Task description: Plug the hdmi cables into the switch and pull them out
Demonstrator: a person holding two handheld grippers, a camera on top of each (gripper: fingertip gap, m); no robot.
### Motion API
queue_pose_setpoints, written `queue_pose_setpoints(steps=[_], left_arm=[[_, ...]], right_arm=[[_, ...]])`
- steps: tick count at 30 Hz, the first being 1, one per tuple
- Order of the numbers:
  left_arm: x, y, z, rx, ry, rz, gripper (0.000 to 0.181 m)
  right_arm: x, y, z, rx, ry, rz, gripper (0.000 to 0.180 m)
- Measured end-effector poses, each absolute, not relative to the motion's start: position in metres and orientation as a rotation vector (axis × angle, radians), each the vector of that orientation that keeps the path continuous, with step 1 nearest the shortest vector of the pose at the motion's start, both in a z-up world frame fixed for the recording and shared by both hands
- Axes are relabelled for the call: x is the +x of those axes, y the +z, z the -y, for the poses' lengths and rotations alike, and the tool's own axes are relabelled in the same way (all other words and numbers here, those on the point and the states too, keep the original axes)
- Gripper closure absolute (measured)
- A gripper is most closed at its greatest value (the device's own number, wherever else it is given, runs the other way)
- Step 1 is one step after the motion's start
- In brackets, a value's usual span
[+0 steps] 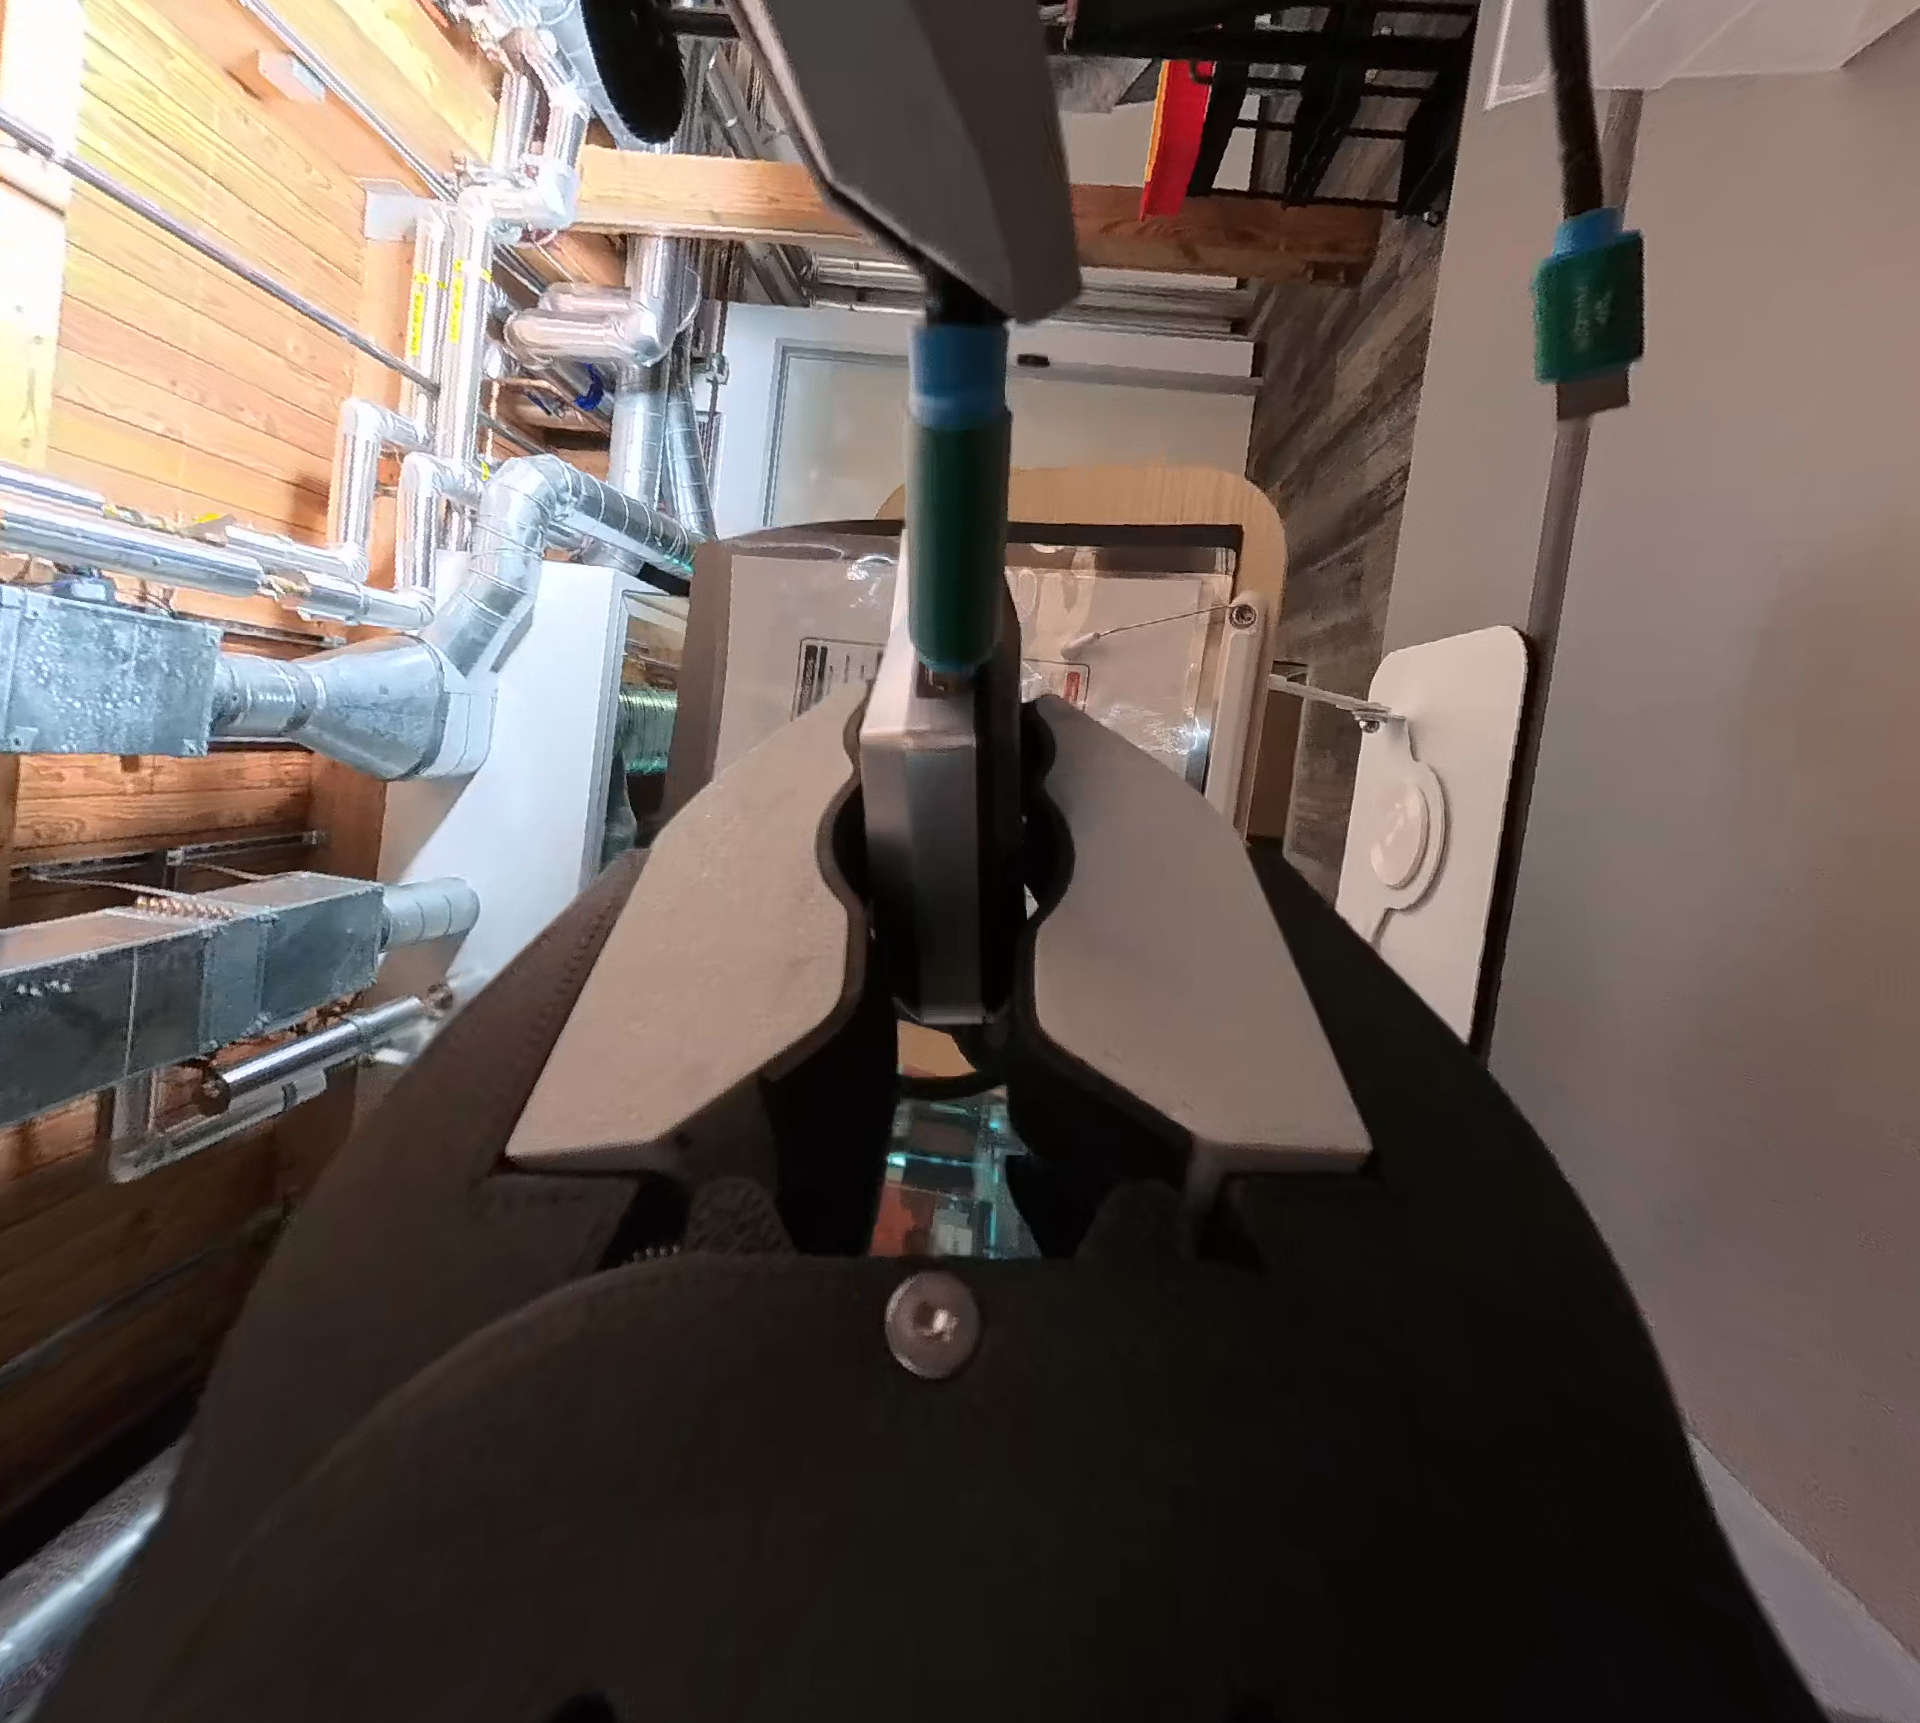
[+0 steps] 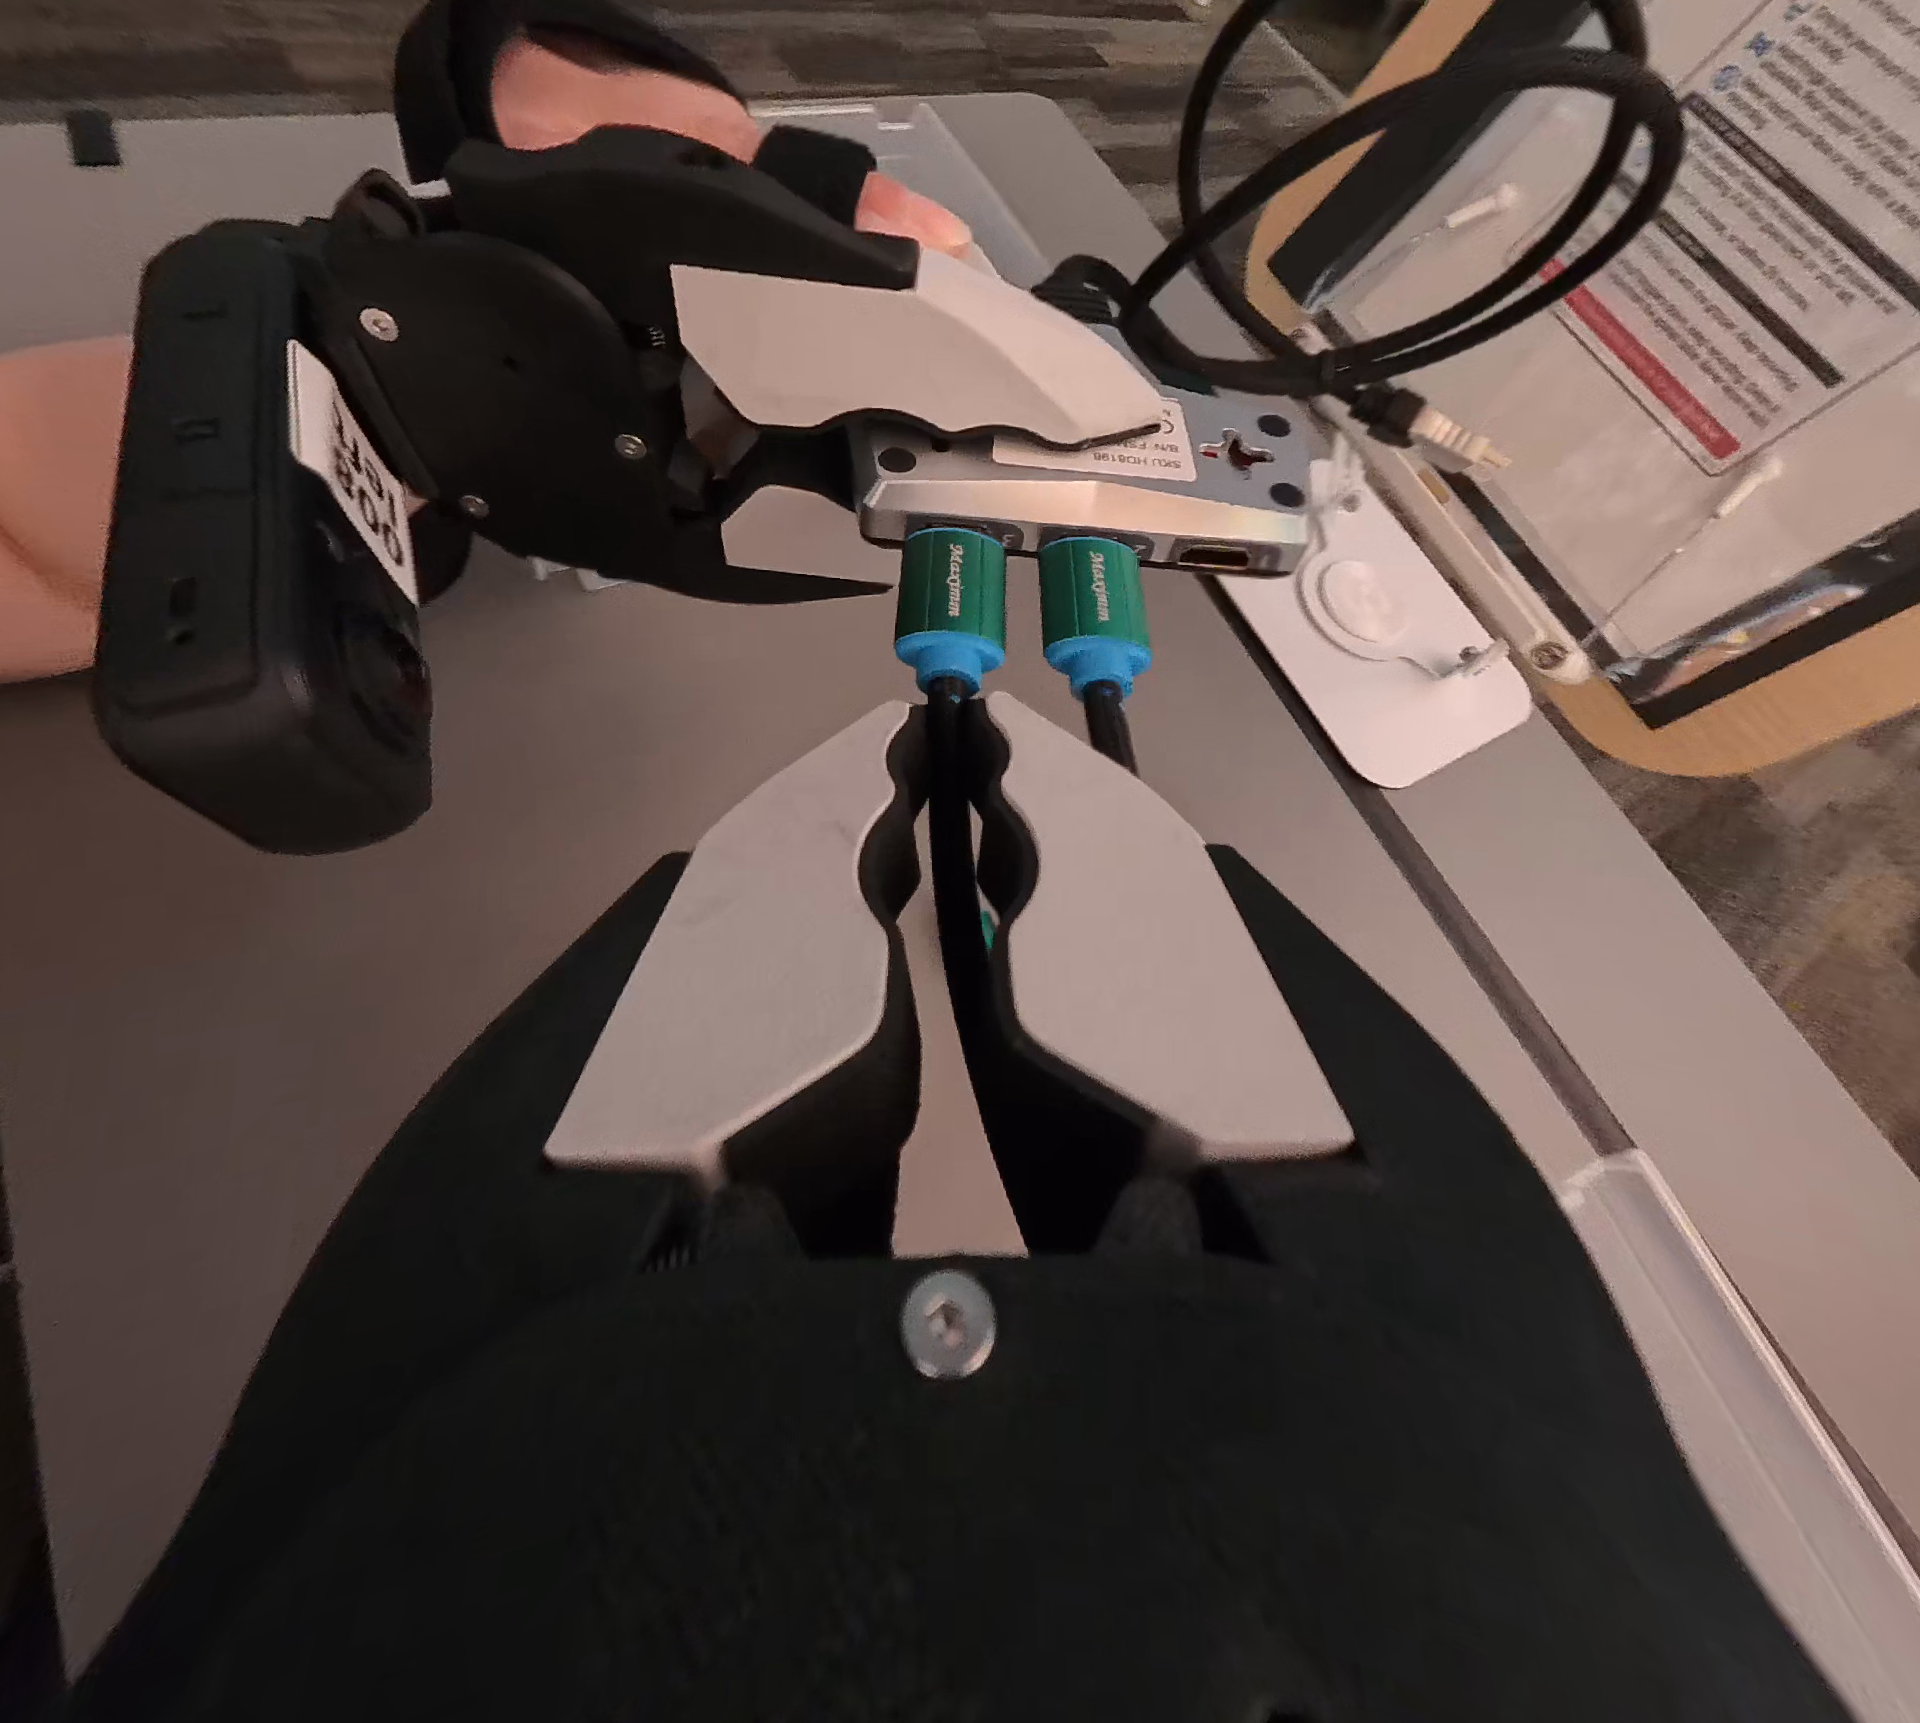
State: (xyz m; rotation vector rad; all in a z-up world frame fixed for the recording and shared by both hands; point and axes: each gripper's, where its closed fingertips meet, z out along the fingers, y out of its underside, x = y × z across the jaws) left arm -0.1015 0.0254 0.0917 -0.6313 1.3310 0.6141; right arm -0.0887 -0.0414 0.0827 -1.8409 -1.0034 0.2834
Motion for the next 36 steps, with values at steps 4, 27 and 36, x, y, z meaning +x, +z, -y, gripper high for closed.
queue_pose_setpoints(steps=[4, 27, 36], left_arm=[[-0.103, 0.092, -0.026, -0.617, 0.599, -1.33, 0.157], [-0.19, 0.148, -0.057, -0.898, 0.496, -1.101, 0.159], [-0.17, 0.135, -0.052, -0.876, 0.507, -1.17, 0.159]], right_arm=[[-0.091, 0.082, 0.041, -1.853, 0.155, 0.987, 0.171], [0.111, 0.133, 0.119, -1.723, 0.437, 0.615, 0.172], [0.131, -0.024, 0.091, -2.271, 0.732, 0.8, 0.172]])
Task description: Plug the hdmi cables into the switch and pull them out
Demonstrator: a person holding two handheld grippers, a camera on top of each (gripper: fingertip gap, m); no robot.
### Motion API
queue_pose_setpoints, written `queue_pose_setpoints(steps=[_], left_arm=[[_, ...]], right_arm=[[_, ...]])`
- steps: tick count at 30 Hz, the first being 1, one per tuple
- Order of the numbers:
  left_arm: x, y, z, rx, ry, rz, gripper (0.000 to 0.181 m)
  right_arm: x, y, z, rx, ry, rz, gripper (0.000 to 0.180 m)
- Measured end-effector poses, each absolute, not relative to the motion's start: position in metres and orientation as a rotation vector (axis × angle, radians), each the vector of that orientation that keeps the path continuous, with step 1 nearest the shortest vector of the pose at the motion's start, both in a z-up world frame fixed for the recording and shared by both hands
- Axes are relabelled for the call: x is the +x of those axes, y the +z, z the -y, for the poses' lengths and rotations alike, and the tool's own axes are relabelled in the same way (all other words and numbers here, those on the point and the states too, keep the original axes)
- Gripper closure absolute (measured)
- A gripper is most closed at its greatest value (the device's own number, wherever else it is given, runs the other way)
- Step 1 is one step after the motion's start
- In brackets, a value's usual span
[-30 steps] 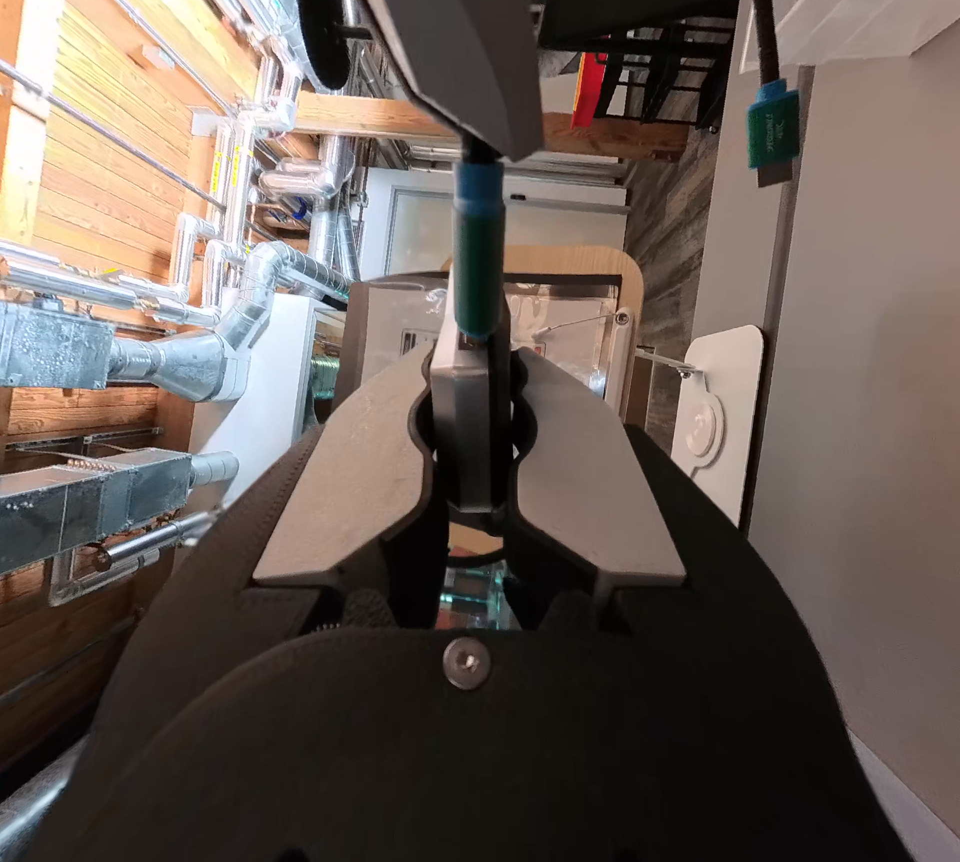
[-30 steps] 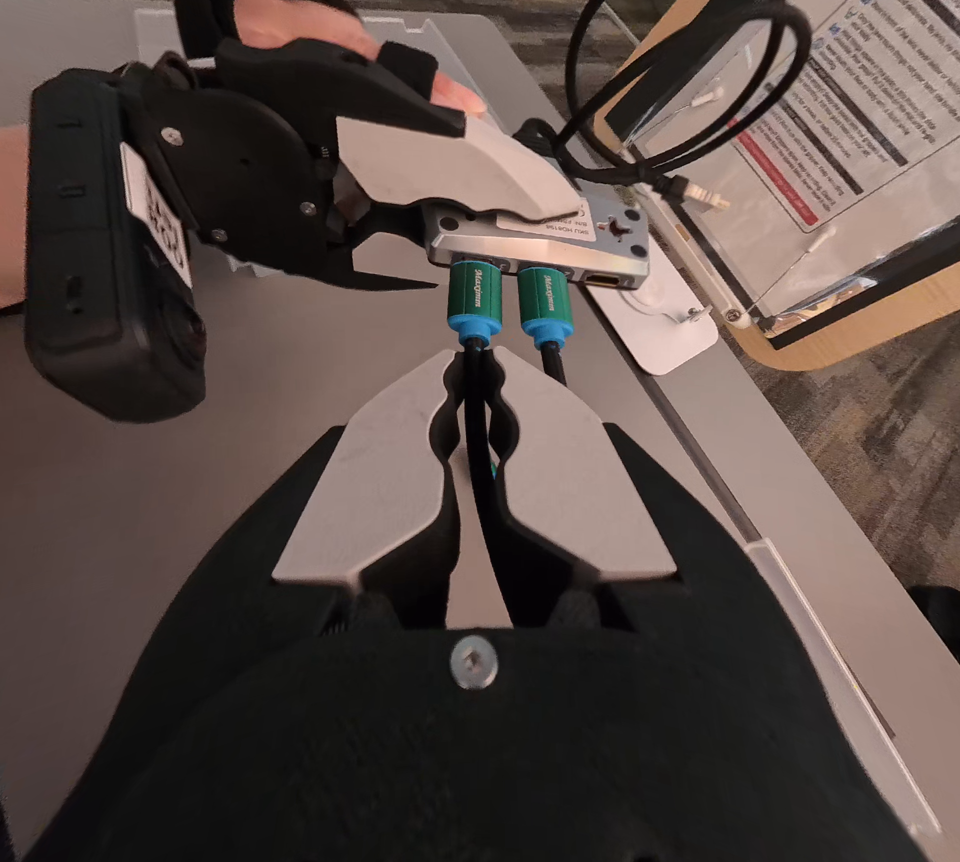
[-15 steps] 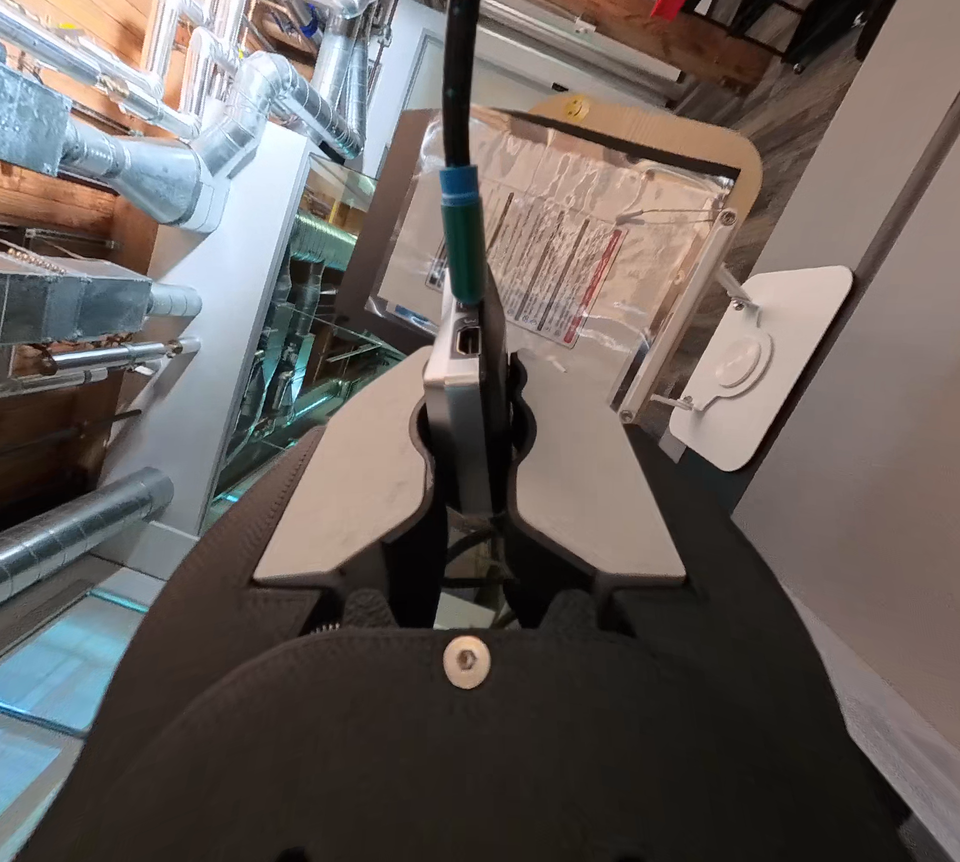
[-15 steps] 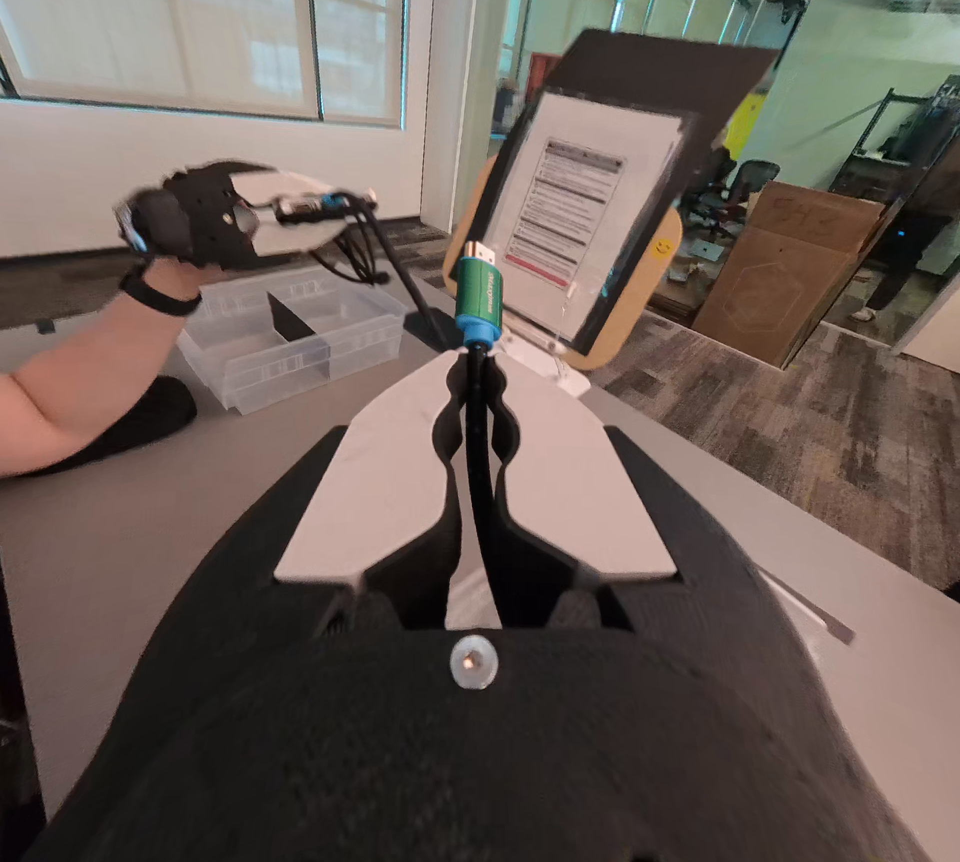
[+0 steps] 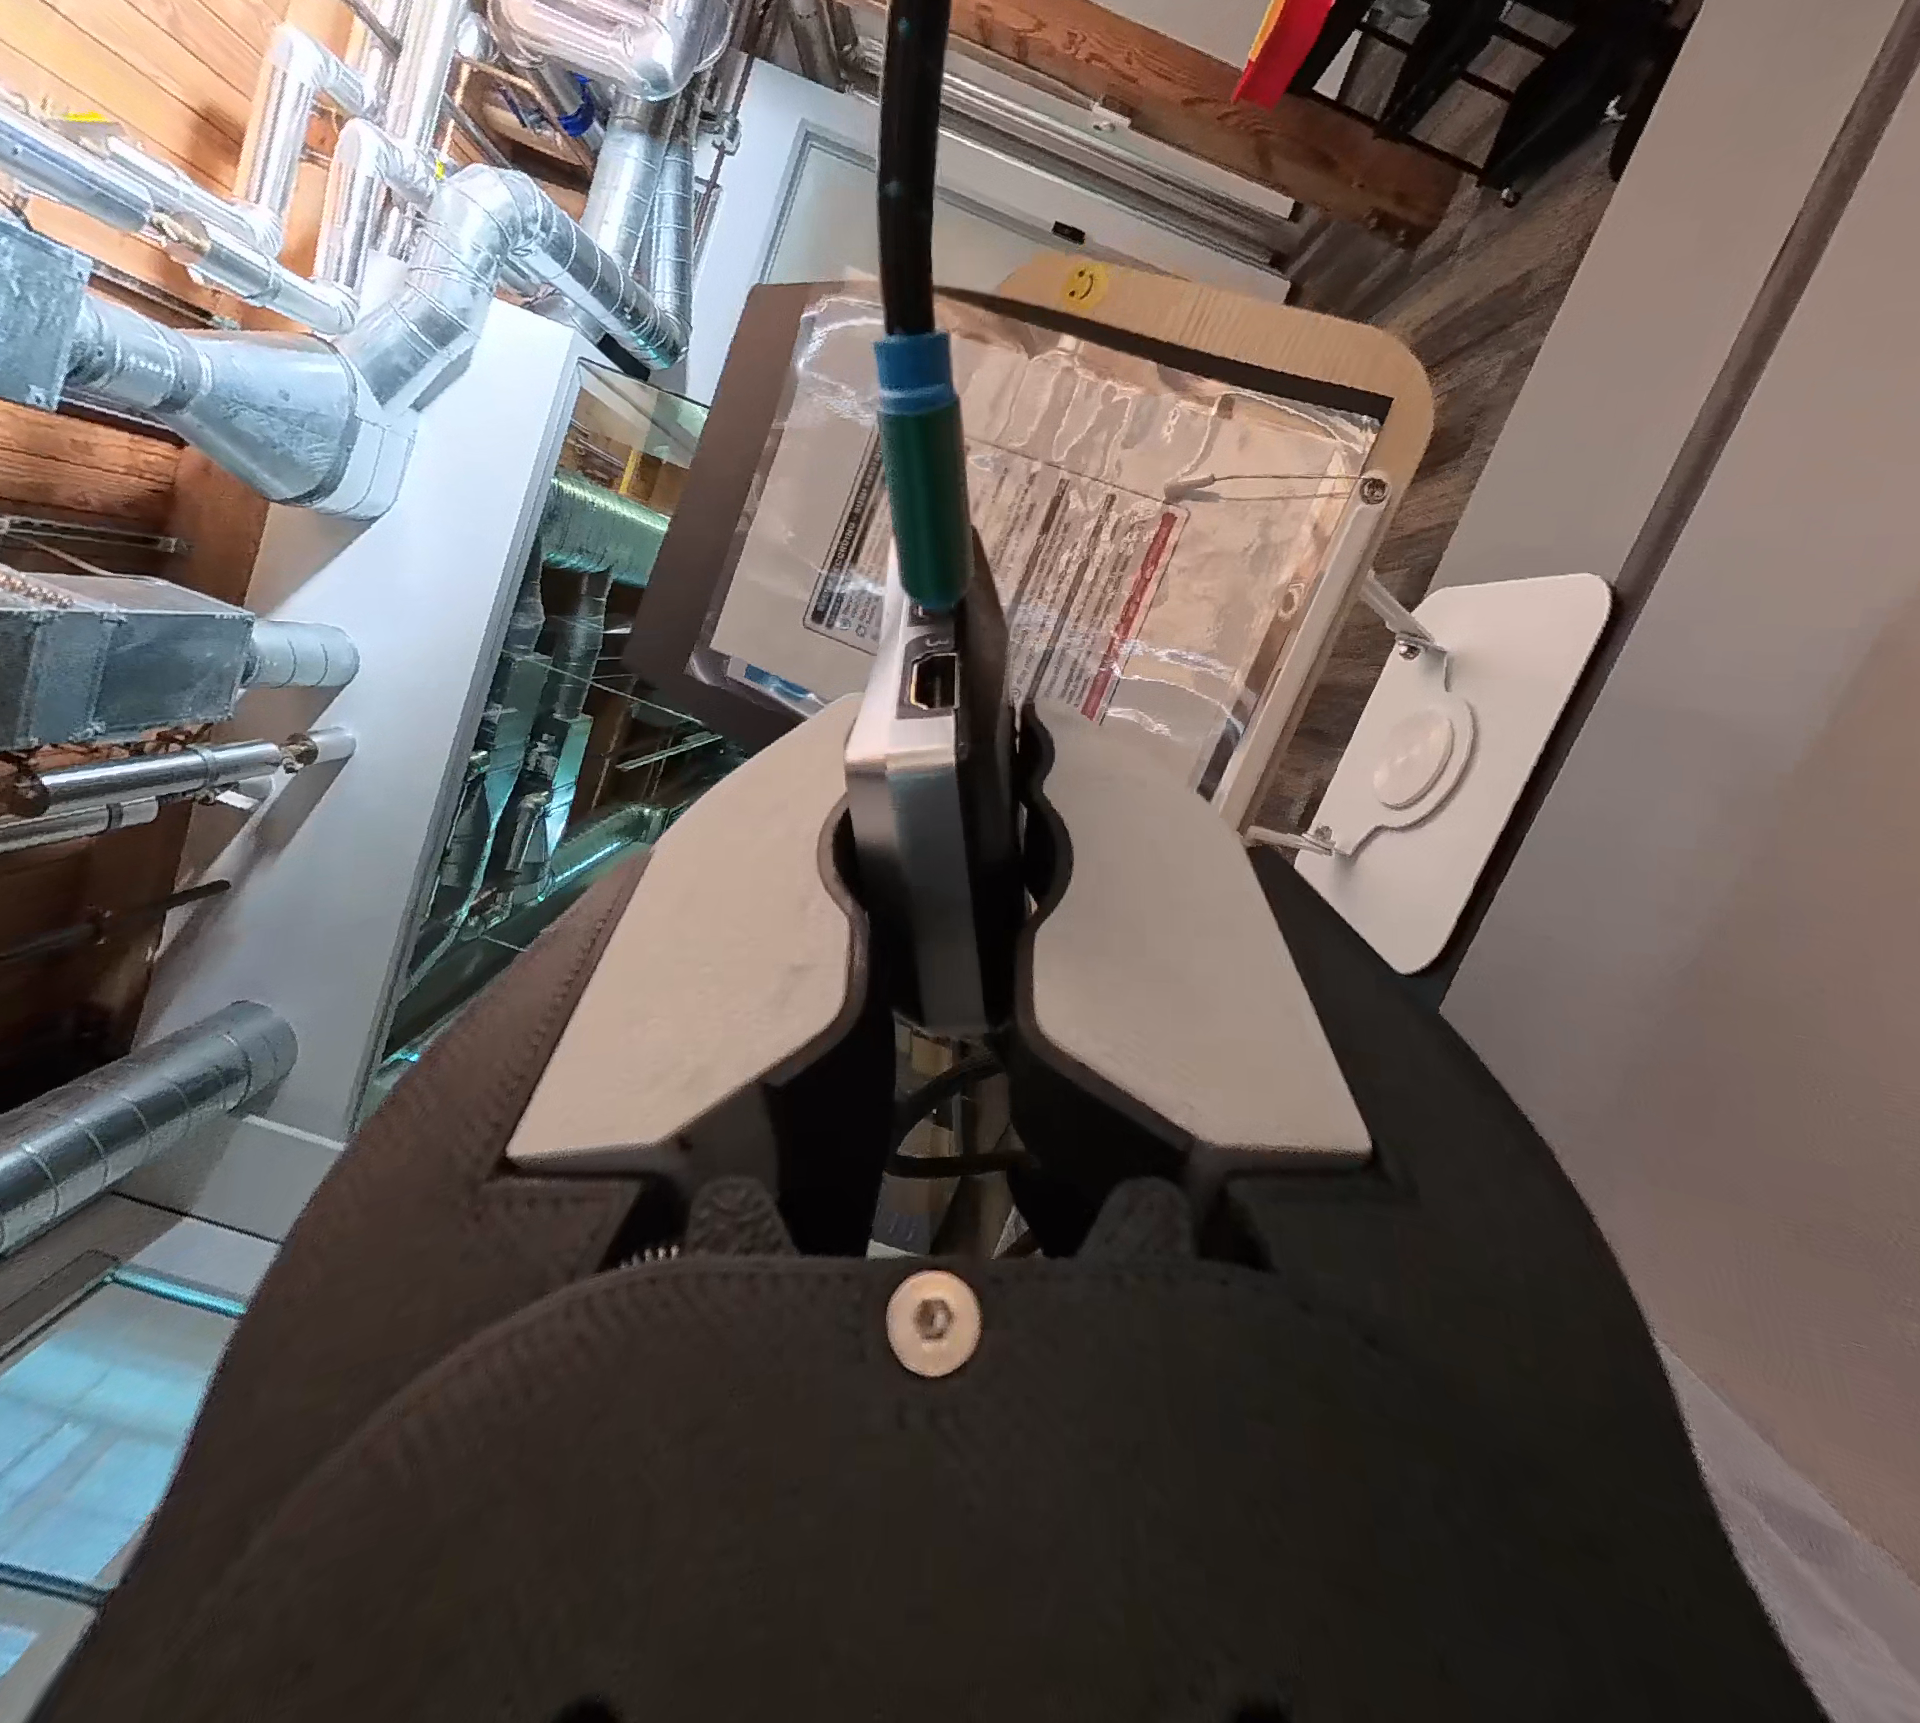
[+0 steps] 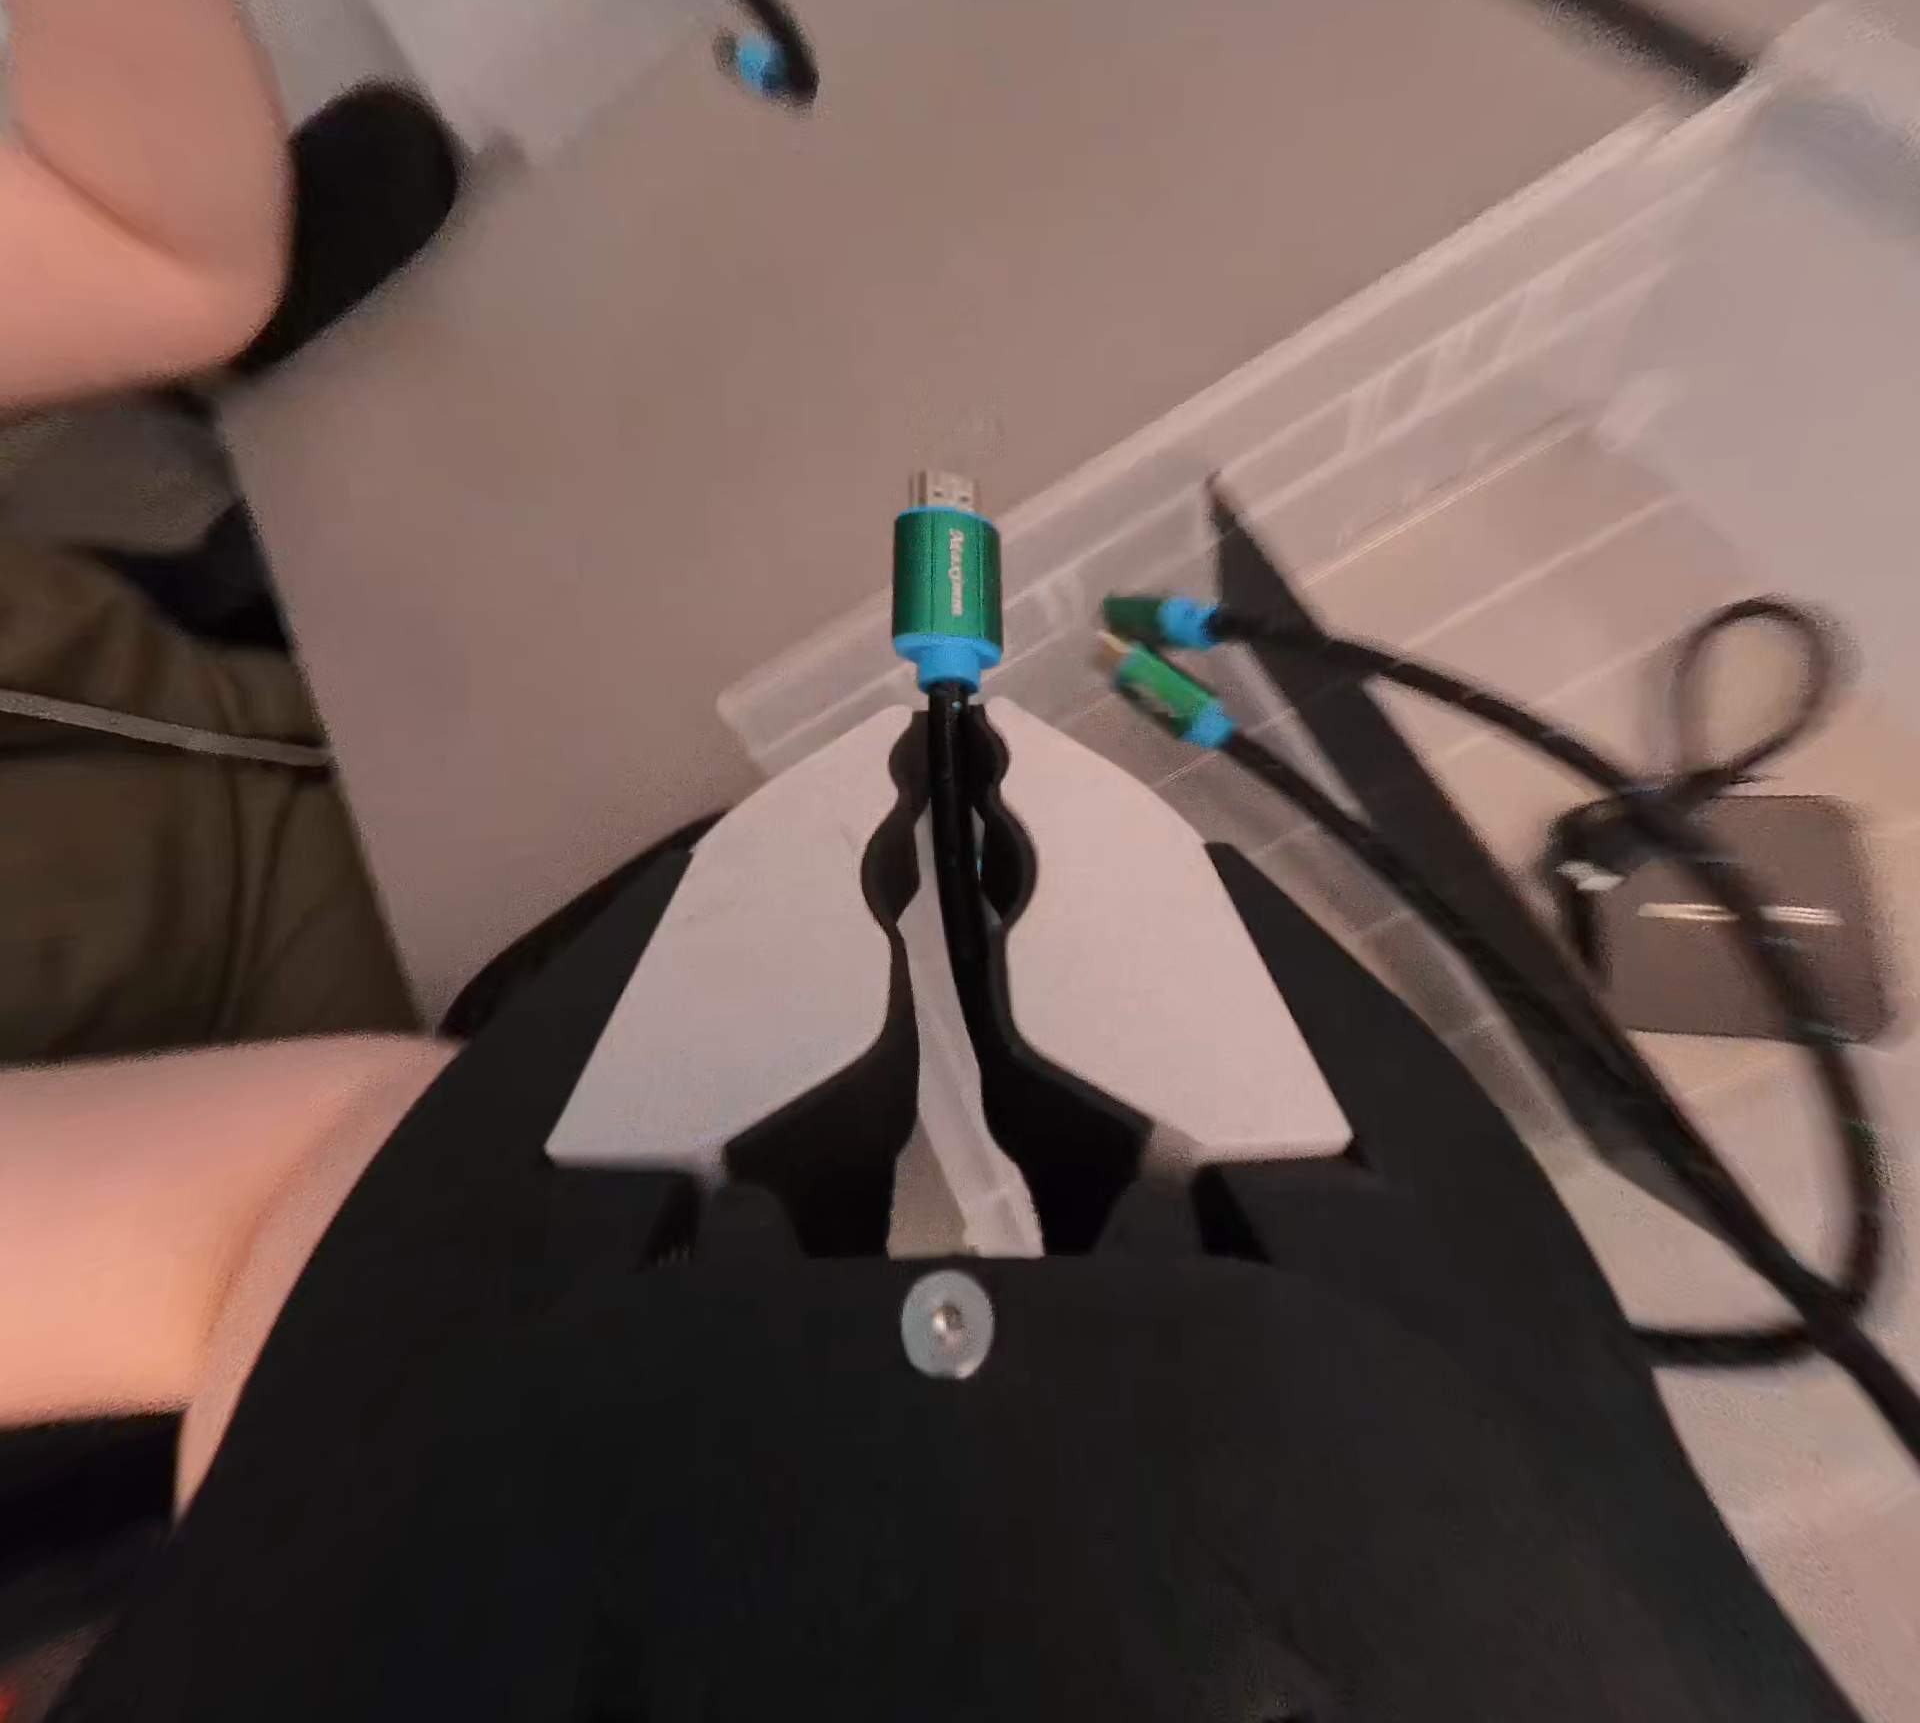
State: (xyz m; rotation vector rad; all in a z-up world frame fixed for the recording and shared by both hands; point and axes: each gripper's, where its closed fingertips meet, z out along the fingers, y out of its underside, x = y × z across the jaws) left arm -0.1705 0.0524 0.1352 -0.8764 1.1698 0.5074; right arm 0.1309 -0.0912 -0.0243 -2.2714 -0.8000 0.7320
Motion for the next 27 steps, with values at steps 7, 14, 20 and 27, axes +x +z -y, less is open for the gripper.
queue_pose_setpoints(steps=[7, 14, 20, 27], left_arm=[[-0.159, 0.128, -0.049, -0.864, 0.509, -1.21, 0.16], [-0.152, 0.123, -0.046, -0.852, 0.499, -1.233, 0.159], [-0.142, 0.116, -0.043, -0.82, 0.5, -1.255, 0.159], [-0.127, 0.101, -0.043, -0.772, 0.609, -1.297, 0.159]], right_arm=[[0.123, -0.076, 0.106, -2.495, 1.066, 0.78, 0.171], [0.136, 0.014, 0.083, -2.046, 0.811, 0.705, 0.148], [0.095, 0.141, 0.077, -1.443, 0.324, 0.775, 0.134], [-0.051, 0.189, 0.072, -1.313, 0.711, 0.728, 0.138]])
